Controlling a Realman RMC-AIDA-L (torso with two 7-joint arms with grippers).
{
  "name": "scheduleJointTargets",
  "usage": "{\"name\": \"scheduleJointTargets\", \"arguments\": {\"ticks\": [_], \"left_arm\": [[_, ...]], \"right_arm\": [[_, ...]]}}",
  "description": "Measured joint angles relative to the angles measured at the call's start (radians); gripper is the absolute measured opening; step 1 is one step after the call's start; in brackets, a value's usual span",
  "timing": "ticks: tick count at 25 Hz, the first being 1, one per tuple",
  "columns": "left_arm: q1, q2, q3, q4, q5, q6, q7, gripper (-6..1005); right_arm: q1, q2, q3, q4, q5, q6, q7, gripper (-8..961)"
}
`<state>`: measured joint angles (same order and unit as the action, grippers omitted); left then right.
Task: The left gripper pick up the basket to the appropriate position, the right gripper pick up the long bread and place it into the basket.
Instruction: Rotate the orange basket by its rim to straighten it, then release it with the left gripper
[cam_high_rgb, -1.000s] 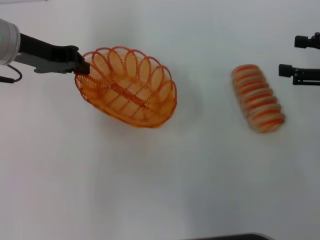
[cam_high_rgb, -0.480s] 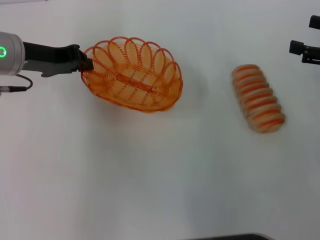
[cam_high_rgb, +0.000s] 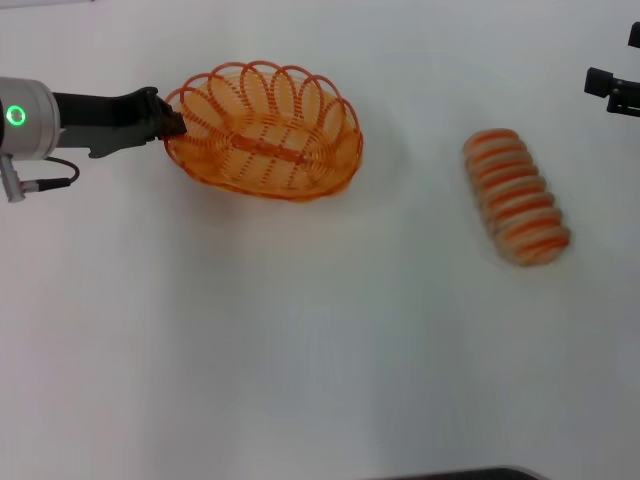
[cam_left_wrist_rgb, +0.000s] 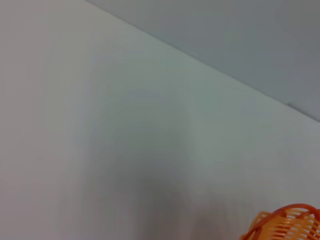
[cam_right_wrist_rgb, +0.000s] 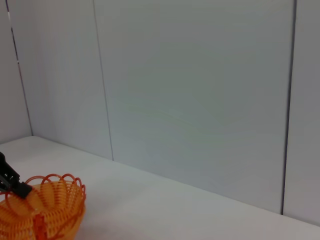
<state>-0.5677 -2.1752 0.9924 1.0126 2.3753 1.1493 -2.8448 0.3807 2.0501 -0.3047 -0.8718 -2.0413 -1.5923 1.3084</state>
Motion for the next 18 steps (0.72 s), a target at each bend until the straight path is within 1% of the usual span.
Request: {"name": "scheduleJointTargets", "arguments": {"ticks": [7,14,18], "left_arm": [[0.005,0.0,0.028,-0.018,-0.009,-0.072,-0.048,83],[0.007,0.0,0.056,-0.018,-0.012,-0.095,-0.097,82],[0.022,0.0,0.06,-0.014,-0.01,-0.092,-0.114,82]], "right_arm": [[0.003,0.006,0.001,0.001,0.001,0.018,-0.003,929],[0.003,0.009,0.002,0.003,0.011,0.025,-0.011,926],[0.003,0.009,-0.003,0.004,0.022,0.026,-0.011,924]]}}
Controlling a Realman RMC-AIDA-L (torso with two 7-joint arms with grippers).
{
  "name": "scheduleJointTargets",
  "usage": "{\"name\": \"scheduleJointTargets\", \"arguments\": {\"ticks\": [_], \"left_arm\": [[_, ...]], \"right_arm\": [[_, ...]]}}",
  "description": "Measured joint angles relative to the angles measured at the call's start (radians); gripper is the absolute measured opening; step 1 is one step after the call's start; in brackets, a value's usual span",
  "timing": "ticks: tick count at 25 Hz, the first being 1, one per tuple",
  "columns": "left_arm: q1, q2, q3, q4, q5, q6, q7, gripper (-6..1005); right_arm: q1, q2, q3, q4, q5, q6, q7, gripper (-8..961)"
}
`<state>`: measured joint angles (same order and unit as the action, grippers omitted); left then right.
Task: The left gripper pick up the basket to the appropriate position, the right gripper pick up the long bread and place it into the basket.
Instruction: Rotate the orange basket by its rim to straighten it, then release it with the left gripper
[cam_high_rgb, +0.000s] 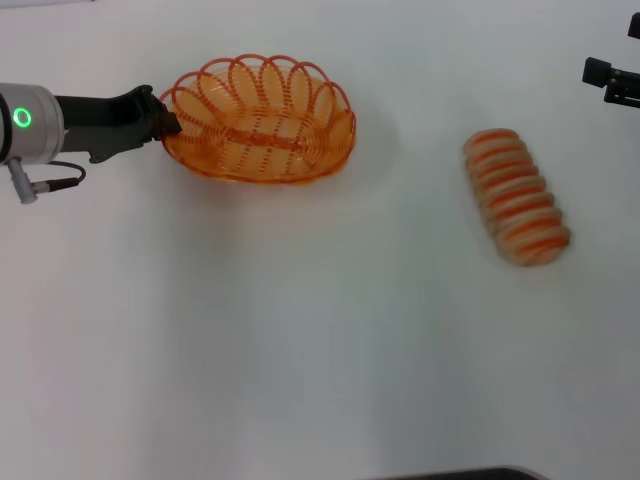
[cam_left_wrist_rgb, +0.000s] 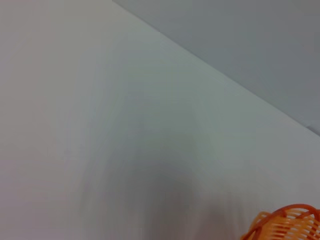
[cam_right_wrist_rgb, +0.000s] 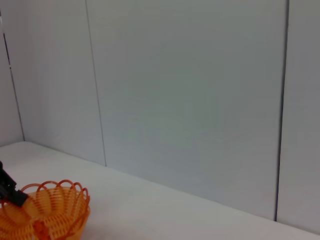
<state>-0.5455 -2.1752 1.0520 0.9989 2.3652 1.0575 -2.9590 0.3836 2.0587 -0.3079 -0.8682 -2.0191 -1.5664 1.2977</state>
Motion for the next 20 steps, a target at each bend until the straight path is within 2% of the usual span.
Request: {"name": "scheduleJointTargets", "arguments": {"ticks": [11,20], "left_arm": [[0.055,0.0,0.01,0.075,0.003,0.075,-0.003,82],[0.161,0.001,0.019,0.183,0.005,0.129,-0.017,81]], "right_arm": [[0.013,0.0,-0.001,0.0,0.004,0.024,0.0,919],[0.025,0.0,-0.002,-0.002,0.004,0.041,0.0,915]]}}
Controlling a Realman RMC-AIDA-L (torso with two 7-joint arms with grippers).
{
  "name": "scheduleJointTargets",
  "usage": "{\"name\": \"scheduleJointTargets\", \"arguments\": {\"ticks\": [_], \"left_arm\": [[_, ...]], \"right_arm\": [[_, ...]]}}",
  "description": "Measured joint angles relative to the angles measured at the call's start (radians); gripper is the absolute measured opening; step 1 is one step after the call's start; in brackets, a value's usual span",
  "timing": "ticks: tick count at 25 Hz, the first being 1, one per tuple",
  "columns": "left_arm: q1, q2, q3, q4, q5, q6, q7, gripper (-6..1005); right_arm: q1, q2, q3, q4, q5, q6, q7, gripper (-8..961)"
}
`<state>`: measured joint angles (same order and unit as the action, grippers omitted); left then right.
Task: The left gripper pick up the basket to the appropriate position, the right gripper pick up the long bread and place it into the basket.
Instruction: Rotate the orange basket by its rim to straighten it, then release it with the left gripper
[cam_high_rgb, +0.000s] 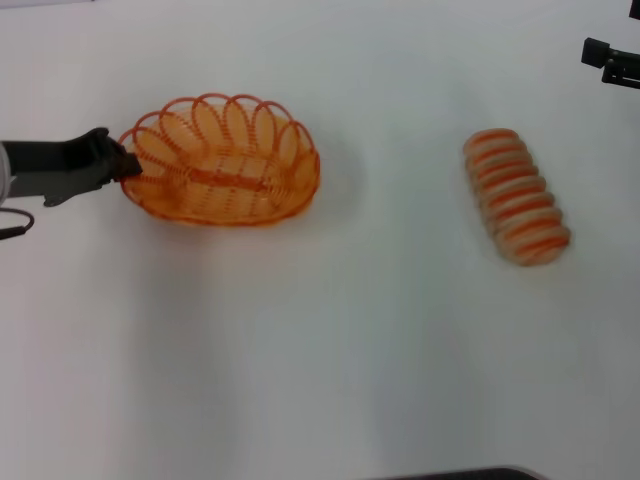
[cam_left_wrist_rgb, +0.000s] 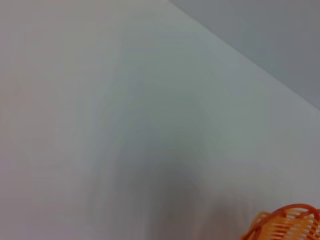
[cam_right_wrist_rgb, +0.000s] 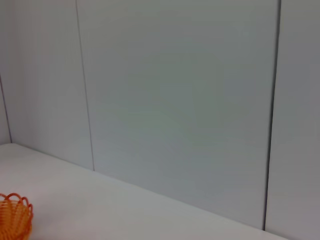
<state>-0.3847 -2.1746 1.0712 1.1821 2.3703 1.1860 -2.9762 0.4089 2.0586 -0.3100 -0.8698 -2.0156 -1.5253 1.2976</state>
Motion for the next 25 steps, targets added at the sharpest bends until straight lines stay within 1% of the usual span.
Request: {"name": "scheduleJointTargets", "arguments": {"ticks": [4,7,12,17,25], "left_arm": [[0.038,0.0,0.01,0.016,-0.001,0.0,0.0,81],[0.052,-0.001,0.027,0.017,-0.006,-0.011,-0.001,81],[0.054,-0.001,0.045,0.008,-0.027,-0.027,-0.001,81],[0.056,-0.001,0.079,-0.025,-0.072,-0.068,-0.001,81],[0.057,-0.001,0.081,-0.03,-0.085,-0.103,-0.003,82]], "right_arm": [[0.008,0.001,0.001,-0.001,0.0,0.001,0.0,913],[0.013,0.002,0.001,-0.002,0.0,0.004,0.0,911],[0.015,0.008,-0.001,-0.002,0.0,0.012,0.0,909],[0.012,0.012,-0.001,-0.002,0.0,0.013,0.0,907],[0.009,0.014,-0.001,-0.011,0.0,0.011,0.0,903]]}}
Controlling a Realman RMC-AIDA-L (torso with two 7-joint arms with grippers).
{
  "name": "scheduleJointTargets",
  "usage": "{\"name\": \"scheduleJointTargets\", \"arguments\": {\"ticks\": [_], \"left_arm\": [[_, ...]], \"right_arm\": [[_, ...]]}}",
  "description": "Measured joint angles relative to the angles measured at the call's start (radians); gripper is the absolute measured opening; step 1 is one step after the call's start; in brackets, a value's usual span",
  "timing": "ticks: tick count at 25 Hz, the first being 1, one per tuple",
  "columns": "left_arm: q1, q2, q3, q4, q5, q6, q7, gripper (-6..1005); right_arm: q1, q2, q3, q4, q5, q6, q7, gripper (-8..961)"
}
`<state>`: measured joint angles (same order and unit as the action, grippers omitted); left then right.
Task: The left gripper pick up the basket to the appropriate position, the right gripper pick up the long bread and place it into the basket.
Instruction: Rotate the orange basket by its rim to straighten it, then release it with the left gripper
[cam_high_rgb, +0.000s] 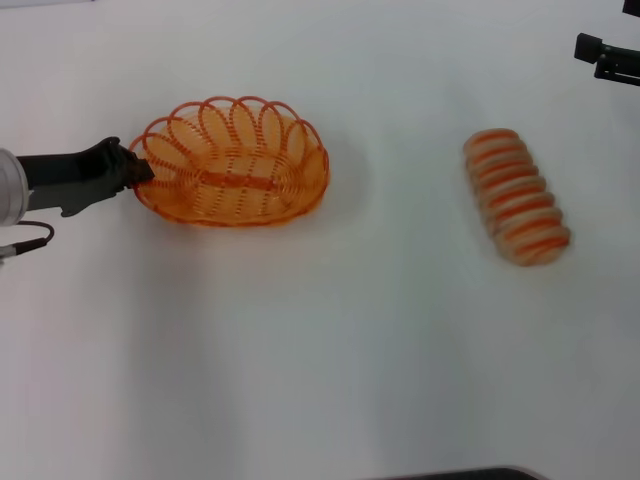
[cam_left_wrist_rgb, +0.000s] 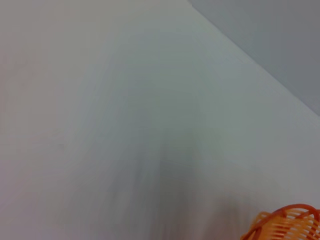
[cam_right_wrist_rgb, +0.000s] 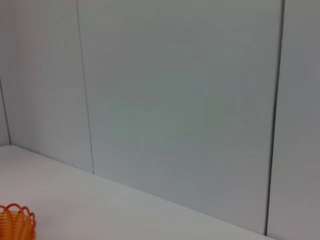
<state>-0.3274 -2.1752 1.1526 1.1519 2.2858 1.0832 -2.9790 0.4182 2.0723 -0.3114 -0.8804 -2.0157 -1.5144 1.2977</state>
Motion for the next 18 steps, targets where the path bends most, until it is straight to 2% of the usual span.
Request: {"name": "scheduleJointTargets", "arguments": {"ticks": [18], "left_arm": [[-0.007,0.0,0.013,-0.019,-0.015,-0.021,0.005,82]], "right_arm": [[0.005,0.0,-0.009,0.0,0.0,0.002,0.0,895]]}}
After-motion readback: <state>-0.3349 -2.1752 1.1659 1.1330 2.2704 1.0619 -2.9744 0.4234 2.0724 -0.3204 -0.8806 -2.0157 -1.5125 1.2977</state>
